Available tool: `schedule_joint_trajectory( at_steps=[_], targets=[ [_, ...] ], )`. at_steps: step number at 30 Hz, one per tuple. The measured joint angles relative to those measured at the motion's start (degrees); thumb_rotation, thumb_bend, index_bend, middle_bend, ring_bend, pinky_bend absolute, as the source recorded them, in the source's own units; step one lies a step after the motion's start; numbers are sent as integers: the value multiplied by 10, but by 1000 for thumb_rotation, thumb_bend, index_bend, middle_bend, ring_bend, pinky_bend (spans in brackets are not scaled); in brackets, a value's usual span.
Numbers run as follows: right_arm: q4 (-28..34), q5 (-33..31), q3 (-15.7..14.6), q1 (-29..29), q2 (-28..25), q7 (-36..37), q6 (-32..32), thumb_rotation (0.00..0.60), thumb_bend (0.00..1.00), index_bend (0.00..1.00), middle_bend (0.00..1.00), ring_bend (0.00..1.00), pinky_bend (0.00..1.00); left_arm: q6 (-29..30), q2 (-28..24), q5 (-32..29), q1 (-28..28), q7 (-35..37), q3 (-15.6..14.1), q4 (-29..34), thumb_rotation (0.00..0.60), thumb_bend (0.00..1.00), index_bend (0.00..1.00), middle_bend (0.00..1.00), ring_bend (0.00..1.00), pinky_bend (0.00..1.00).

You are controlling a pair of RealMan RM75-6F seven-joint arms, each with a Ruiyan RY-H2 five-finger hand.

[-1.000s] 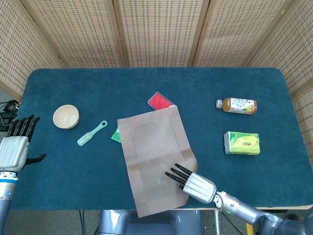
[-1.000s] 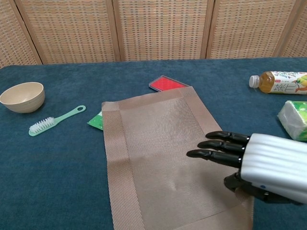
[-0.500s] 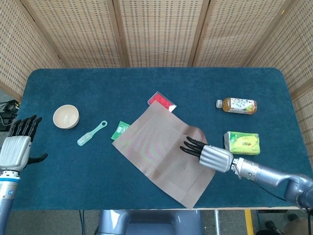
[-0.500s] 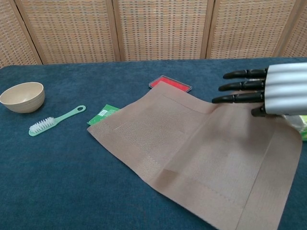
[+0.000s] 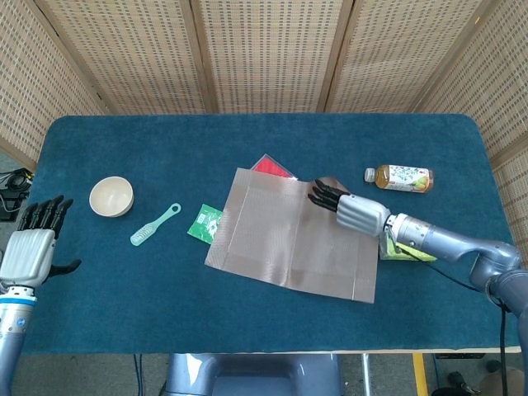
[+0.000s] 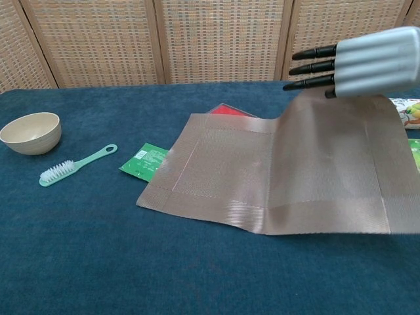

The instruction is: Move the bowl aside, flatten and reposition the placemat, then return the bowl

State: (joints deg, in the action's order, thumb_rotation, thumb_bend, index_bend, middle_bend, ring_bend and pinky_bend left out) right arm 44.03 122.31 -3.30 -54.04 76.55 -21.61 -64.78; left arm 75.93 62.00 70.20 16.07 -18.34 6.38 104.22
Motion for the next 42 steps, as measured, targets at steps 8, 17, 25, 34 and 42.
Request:
schedule_joint_trajectory(
  at_steps=[8, 17, 25, 34, 42],
  targets=[
    [-66, -102, 55, 23, 30, 12, -51, 600, 0, 0, 0, 0, 0, -4, 6, 11, 3, -7, -6, -3, 600, 0, 0, 0, 0, 0],
    [44, -239, 103, 126, 11, 85, -126, 600, 0, 0, 0, 0, 0, -22, 25, 74, 24, 36, -9, -53, 600, 0, 0, 0, 0, 0],
    [242, -320, 108, 257, -25, 99, -187, 600, 0, 0, 0, 0, 0, -71, 86, 163, 88, 73, -15, -170, 600, 0, 0, 0, 0, 0],
    [320, -345, 71, 366, -12, 142, -262, 600, 0, 0, 0, 0, 0, -137, 178, 255, 180, 117, -37, -313, 600, 0, 110, 0, 0, 0],
    [327, -327, 55, 395, 13, 158, -284, 600, 0, 0, 0, 0, 0, -159, 250, 322, 238, 194, -77, -405, 600, 0, 141, 0, 0, 0]
  ],
)
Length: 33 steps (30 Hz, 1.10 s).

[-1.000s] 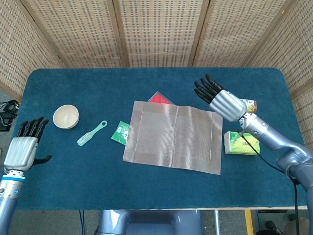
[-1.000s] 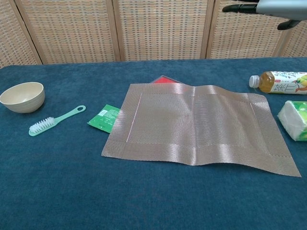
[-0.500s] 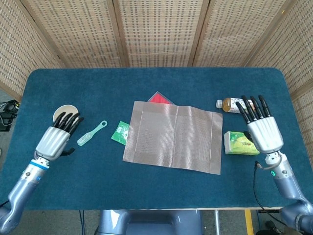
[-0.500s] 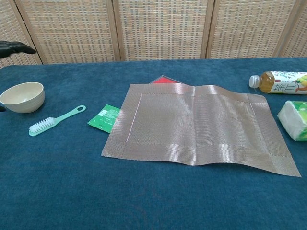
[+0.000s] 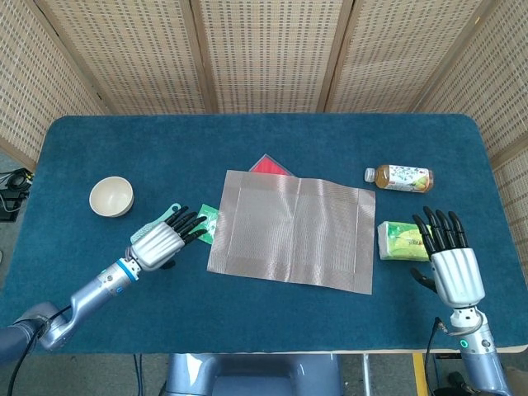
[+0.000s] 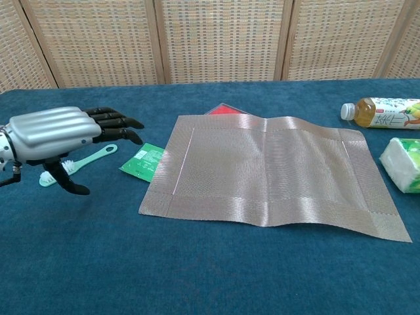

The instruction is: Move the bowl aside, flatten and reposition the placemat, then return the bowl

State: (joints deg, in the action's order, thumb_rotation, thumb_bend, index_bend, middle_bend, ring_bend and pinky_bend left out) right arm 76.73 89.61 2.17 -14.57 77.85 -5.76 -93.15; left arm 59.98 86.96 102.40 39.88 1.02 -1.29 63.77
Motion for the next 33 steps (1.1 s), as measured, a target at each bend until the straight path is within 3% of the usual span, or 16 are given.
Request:
schedule_joint_trajectory(
  at_steps=[13, 33],
  targets=[
    [-42, -2, 14, 16, 17, 39, 1, 600, 0, 0, 0, 0, 0, -16, 89, 11, 44, 19, -19, -89, 600, 0, 152, 0, 0, 0],
    [-4, 13, 16, 26, 3, 21, 9, 600, 0, 0, 0, 0, 0, -24, 137, -7, 80, 24, -19, -126, 600, 0, 187, 0, 0, 0]
  ],
)
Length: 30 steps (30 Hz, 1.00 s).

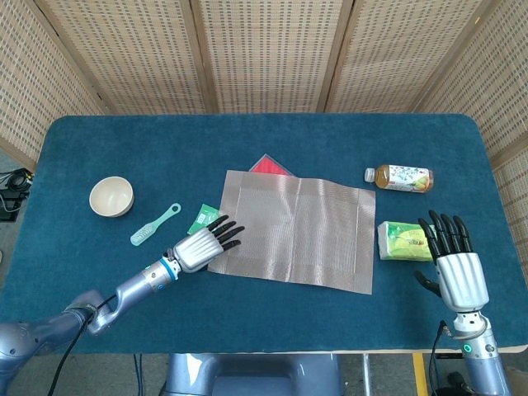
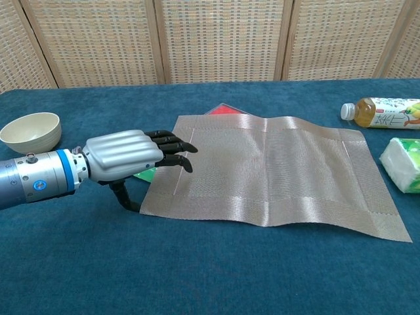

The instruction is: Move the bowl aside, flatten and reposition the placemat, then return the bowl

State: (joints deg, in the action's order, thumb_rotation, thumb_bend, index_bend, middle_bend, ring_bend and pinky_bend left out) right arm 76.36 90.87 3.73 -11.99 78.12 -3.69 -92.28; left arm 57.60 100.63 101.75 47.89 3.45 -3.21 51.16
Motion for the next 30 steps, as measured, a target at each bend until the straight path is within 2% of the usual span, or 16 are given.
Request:
schedule_joint_trajectory(
  at_steps=[4, 8, 16, 25, 30],
  targets=[
    [13, -1, 0, 2, -6, -6, 6, 600, 0, 0, 0, 0, 0, -5, 5, -3, 6, -4, -3, -1, 600, 30, 196, 0, 0, 0],
    [19, 1, 1, 4, -9, -9, 8, 600, 0, 0, 0, 0, 0, -7, 10, -7, 11, -2, -4, 0, 600, 189, 213, 0, 0, 0],
    [22, 7, 3, 7, -11, -9, 8, 600, 0, 0, 0, 0, 0, -5, 11, -15, 16, -1, -4, 5, 600, 362, 237, 0, 0, 0],
    [26, 12, 5, 9, -12, -9, 8, 600, 0, 0, 0, 0, 0, -6, 16, -26, 21, 4, 0, 3, 600, 428, 273, 0, 0, 0],
    [28, 16, 6, 10, -13, -10, 7, 600, 0, 0, 0, 0, 0, 0, 25, -32, 23, 8, 6, -4, 600, 552, 325, 0, 0, 0]
  ],
)
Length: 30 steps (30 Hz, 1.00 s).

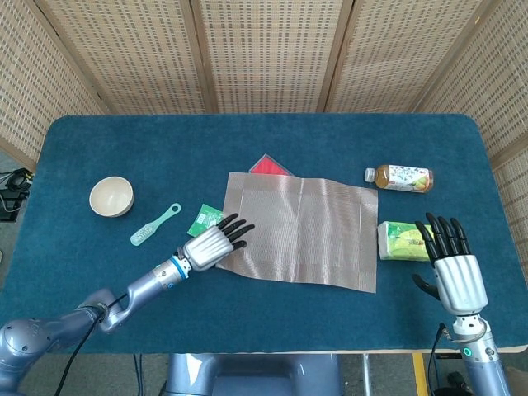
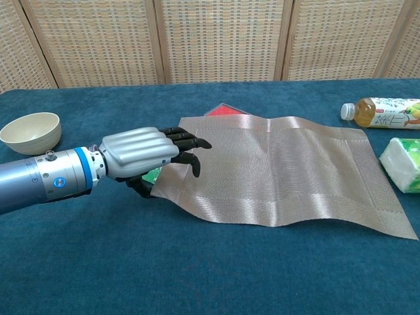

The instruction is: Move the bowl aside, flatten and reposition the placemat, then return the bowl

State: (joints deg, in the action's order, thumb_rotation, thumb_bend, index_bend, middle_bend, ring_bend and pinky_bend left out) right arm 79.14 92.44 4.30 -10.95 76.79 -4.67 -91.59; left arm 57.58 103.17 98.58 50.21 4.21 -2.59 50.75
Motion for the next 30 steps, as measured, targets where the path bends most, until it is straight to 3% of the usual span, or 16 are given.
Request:
schedule_joint_trajectory(
  at_steps=[7, 15, 21, 30],
  targets=[
    [2, 3, 1, 1, -2, 1, 0, 600, 0, 2, 0, 0, 0, -6, 13, -12, 6, -14, 7, -9, 600, 575, 438, 0, 0, 0],
    [3, 5, 2, 2, -2, 0, 3, 600, 0, 6, 0, 0, 0, 11, 18, -14, 4, -14, 10, -16, 600, 569, 769, 0, 0, 0],
    [5, 1, 1, 2, -4, -2, 12, 600, 0, 6, 0, 0, 0, 37, 9, -10, -4, -12, 7, -8, 600, 568, 806, 0, 0, 0],
    [10, -1, 2, 3, -7, -5, 15, 600, 0, 10, 0, 0, 0, 56, -37, -3, -23, -48, -10, 60, 600, 569, 808, 0, 0, 0]
  ],
)
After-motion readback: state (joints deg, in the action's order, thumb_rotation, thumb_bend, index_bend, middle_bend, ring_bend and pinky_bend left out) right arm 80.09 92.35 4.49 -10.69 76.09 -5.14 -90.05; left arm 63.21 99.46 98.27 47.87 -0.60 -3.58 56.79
